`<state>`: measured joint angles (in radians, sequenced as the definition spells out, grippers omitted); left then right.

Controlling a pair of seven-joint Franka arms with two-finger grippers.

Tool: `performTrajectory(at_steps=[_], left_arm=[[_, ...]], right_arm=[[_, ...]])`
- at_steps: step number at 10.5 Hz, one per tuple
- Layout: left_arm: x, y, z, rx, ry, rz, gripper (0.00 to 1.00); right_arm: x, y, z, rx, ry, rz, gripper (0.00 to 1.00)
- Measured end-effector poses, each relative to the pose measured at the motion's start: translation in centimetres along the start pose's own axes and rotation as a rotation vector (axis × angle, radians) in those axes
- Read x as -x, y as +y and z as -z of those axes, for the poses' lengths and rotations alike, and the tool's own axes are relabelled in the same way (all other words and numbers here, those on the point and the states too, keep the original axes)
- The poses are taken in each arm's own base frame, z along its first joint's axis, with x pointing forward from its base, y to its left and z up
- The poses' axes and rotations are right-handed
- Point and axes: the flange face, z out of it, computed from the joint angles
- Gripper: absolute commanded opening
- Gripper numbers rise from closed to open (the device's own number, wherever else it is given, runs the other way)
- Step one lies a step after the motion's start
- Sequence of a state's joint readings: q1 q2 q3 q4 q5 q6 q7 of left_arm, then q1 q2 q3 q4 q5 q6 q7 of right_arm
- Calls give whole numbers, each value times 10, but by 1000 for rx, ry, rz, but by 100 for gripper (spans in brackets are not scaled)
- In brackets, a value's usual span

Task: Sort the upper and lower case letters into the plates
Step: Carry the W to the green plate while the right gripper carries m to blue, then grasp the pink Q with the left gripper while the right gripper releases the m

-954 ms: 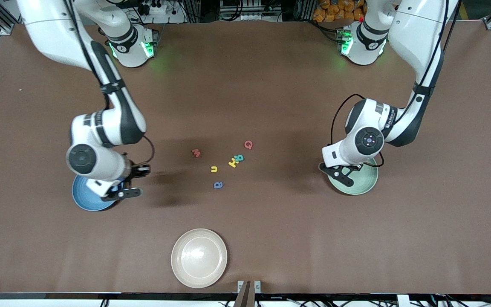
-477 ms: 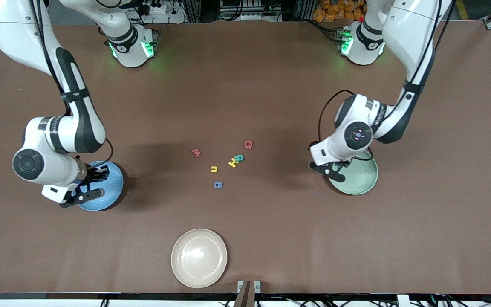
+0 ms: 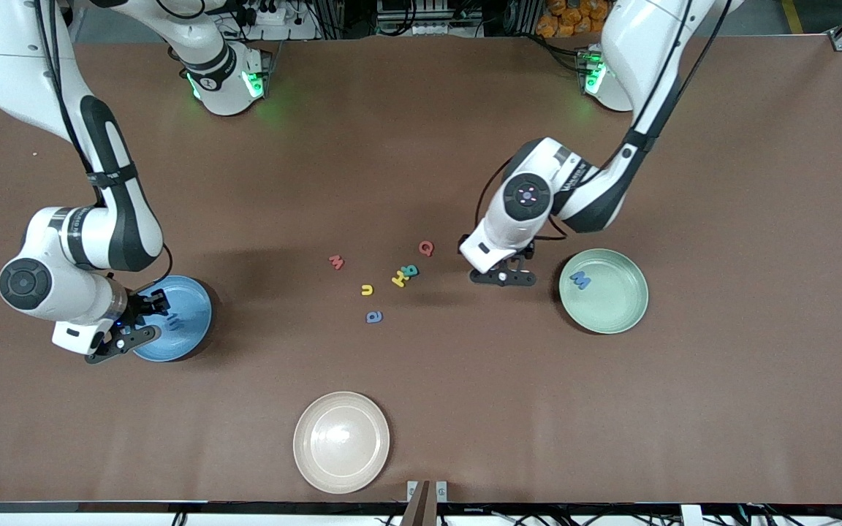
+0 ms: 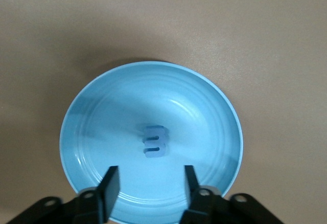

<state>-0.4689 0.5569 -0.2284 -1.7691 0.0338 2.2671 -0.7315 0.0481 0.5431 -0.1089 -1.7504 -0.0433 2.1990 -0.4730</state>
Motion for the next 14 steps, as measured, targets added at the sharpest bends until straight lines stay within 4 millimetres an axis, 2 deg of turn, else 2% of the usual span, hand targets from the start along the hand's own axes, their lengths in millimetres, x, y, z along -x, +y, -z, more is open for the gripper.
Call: performTrajectory(at_steps=[2, 5, 8, 11, 14], left_arm=[[15, 43, -15, 13, -1, 162, 100], [21, 88, -46, 43, 9, 332, 100], [35, 107, -87, 9, 74, 416, 97], [34, 112, -86, 16, 90, 425, 80], [33, 112, -84, 16, 91, 438, 78]], right_arm=[[-4, -7, 0, -4, 4, 11, 100], [-8, -15, -1, -7, 5, 24, 100], [-18, -27, -9, -11, 2, 8, 100], [-35, -61, -13, -35, 8, -53, 100], [-47, -89, -10, -47, 12, -116, 100]])
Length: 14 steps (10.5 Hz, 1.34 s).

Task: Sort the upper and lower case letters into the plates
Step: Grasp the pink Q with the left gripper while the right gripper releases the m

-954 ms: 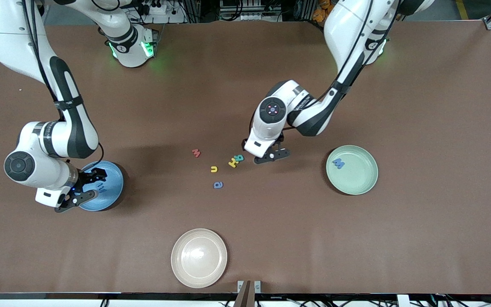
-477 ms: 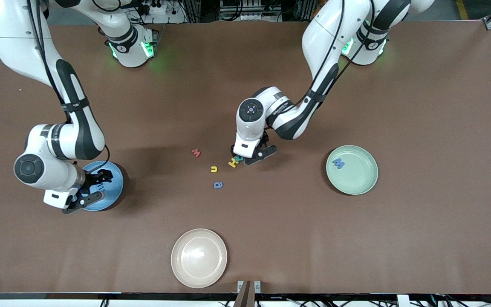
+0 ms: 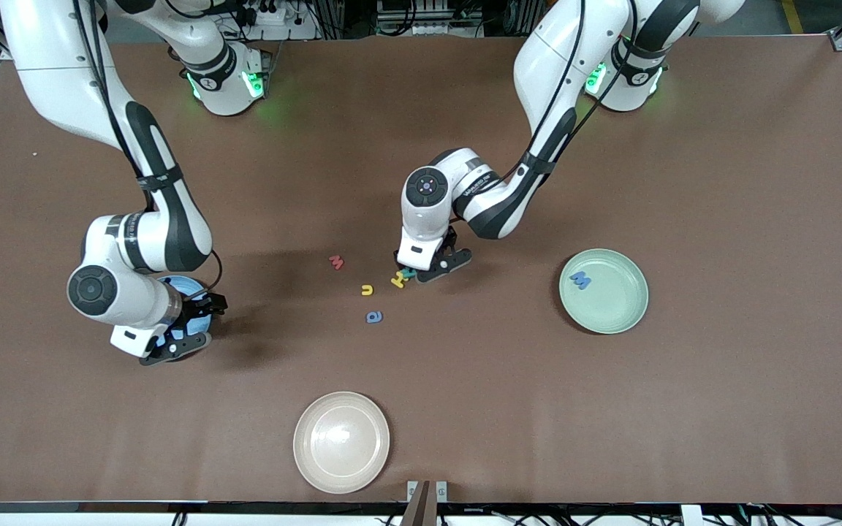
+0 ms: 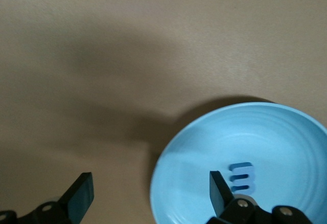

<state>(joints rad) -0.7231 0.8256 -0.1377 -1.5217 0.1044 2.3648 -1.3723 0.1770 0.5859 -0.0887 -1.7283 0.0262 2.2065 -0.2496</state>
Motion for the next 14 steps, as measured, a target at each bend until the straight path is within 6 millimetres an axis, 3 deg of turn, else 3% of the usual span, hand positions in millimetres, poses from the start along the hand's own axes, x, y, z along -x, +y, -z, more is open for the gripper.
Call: performTrajectory(at_steps=[2, 6, 8, 9, 13, 14], left_arm=[[-1, -1, 0, -14, -2, 17, 79], [0, -5, -1, -57, -9, 50, 80], [2, -7, -4, -67, -10, 75, 79], [3, -7, -4, -68, -10, 91, 72], [3, -6, -3, -67, -9, 144, 72], [3, -6, -3, -67, -9, 162, 72]], right_arm=[[-6, -34, 0, -24, -4, -92, 100], [-18, -136, 3, -63, -16, -233, 100], [-21, -160, 9, -76, -9, -298, 100], [-21, -170, 9, -78, -10, -336, 100], [-20, -240, 12, -75, 18, -432, 100], [-20, -248, 12, -76, 25, -437, 100]])
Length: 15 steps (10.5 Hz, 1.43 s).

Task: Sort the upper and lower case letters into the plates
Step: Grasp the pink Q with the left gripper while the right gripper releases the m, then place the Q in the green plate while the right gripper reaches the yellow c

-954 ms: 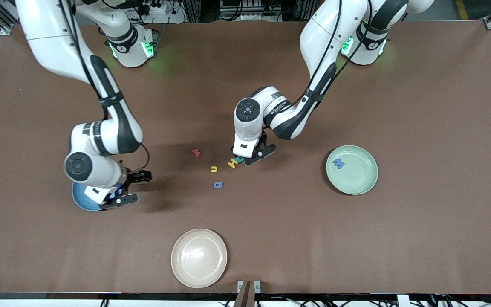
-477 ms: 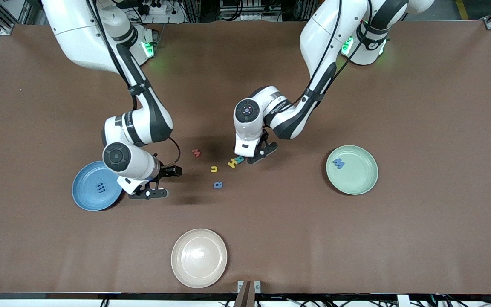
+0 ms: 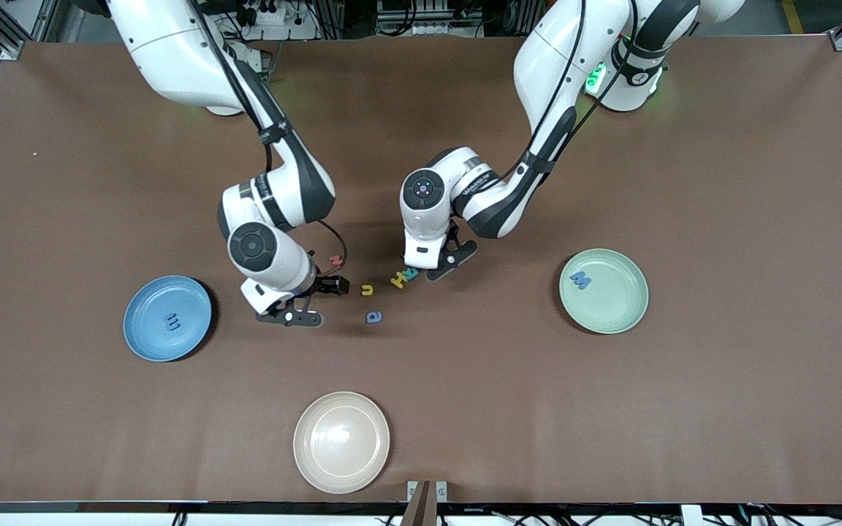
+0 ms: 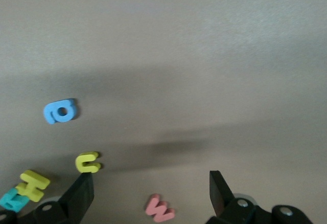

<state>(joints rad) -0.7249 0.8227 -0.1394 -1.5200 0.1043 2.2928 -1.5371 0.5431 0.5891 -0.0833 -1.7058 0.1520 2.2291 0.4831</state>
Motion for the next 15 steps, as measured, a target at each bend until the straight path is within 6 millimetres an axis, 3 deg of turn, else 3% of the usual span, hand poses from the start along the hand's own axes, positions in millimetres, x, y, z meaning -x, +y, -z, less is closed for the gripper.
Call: performTrajectory(at_steps=[2, 7, 8, 11, 15], left_arm=[[1, 1, 2, 4, -8, 25, 72], [7, 2, 3, 6, -43, 87, 72], [9, 2, 3, 5, -43, 98, 61], [13, 2, 1, 2, -43, 99, 54], [12, 3, 3, 7, -42, 55, 6]], right_arm=[[-3, 4, -2, 2, 3, -12, 100], [-25, 43, -1, 4, 0, -15, 100], [-27, 46, -1, 4, 0, -14, 100], [-32, 56, 0, 4, 0, -8, 100], [-45, 89, -2, 5, -9, 37, 100]])
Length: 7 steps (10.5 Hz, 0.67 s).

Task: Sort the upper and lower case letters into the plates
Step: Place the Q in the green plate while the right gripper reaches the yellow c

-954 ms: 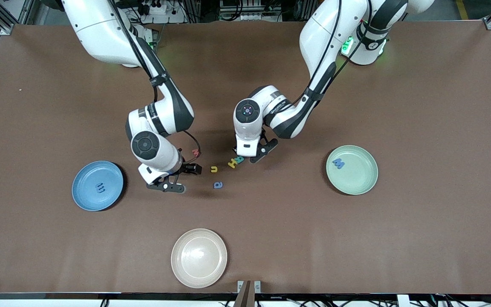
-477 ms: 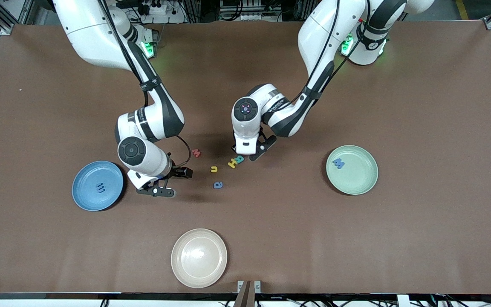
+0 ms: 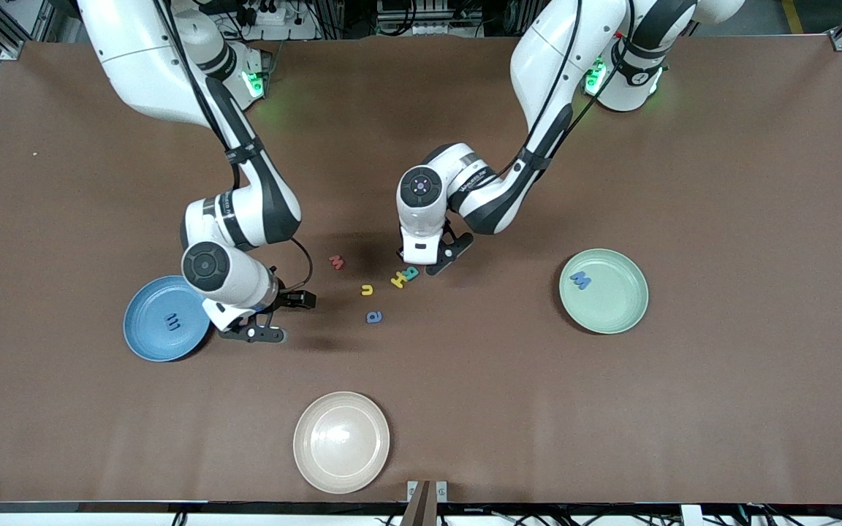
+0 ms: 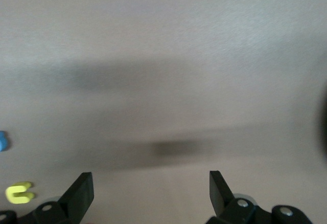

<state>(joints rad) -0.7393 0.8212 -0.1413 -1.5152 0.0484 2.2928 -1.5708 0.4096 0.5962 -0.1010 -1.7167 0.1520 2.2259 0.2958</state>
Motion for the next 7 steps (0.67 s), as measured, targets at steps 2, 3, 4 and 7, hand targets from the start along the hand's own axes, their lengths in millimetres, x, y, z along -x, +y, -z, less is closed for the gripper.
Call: performTrajectory(at_steps=[2, 3, 4, 7], left_arm=[[0, 0, 0, 0, 0, -21, 0], [-2, 0, 1, 1, 1, -46, 0], [-8, -1, 4, -14, 2, -84, 0], [-56, -18, 50, -142, -14, -246, 0]], right_arm=[[-4, 11, 0, -1, -1, 9, 100], [-3, 9, 0, -1, -2, 13, 100], [-1, 4, -1, -2, -3, 20, 100], [13, -30, -2, -2, 0, 11, 100]])
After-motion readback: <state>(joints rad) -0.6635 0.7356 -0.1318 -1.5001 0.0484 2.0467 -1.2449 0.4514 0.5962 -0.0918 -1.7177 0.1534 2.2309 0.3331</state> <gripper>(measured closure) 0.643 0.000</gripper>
